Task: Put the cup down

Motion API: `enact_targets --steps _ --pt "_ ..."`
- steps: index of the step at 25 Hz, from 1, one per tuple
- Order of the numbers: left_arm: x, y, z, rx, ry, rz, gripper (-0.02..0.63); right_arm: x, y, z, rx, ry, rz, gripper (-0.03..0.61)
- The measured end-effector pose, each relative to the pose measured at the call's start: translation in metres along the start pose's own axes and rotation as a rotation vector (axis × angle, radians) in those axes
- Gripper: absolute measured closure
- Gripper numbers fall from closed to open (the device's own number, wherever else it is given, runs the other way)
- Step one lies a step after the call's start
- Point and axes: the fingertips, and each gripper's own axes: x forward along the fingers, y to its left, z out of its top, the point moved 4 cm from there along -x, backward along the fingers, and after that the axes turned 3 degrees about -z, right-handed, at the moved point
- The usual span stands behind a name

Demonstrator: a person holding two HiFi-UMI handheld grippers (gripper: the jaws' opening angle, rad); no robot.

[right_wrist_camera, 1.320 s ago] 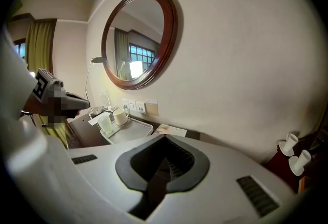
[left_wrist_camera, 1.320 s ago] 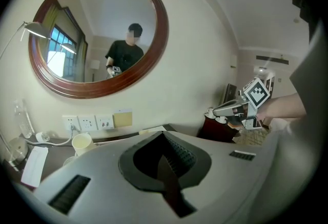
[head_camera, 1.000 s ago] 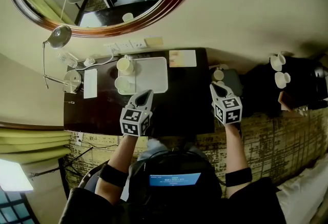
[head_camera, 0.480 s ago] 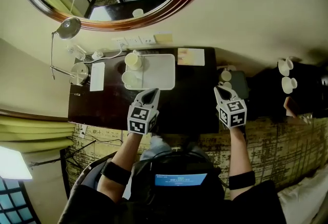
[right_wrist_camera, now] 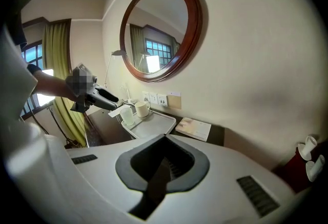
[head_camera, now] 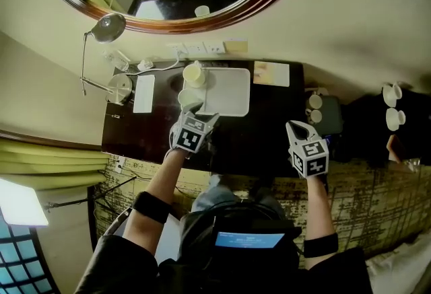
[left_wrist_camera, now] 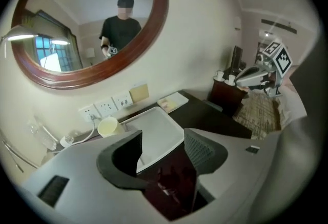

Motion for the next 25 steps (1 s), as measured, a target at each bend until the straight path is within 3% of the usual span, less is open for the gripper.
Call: enact_targets --steps 7,9,15,25 --pt "0.024 0.065 -0.021 0.127 0.183 0.021 0.204 0.024 0.035 -0.003 -0.028 0.039 0.058 0.577" --pt "0.036 0.083 -0.033 0.171 0.229 0.024 0.187 0.032 0.044 -0.004 -0.034 0.049 0.073 0.577" --pt "0.062 0.124 -0.058 0.207 0.337 0.001 0.184 0.054 0.066 -0.004 -0.038 0.077 0.103 0.577" --pt "0.092 0.152 -0.076 0.147 0.445 -0.051 0.184 0.082 0.080 -0.002 -0.039 0.110 0.128 0.577"
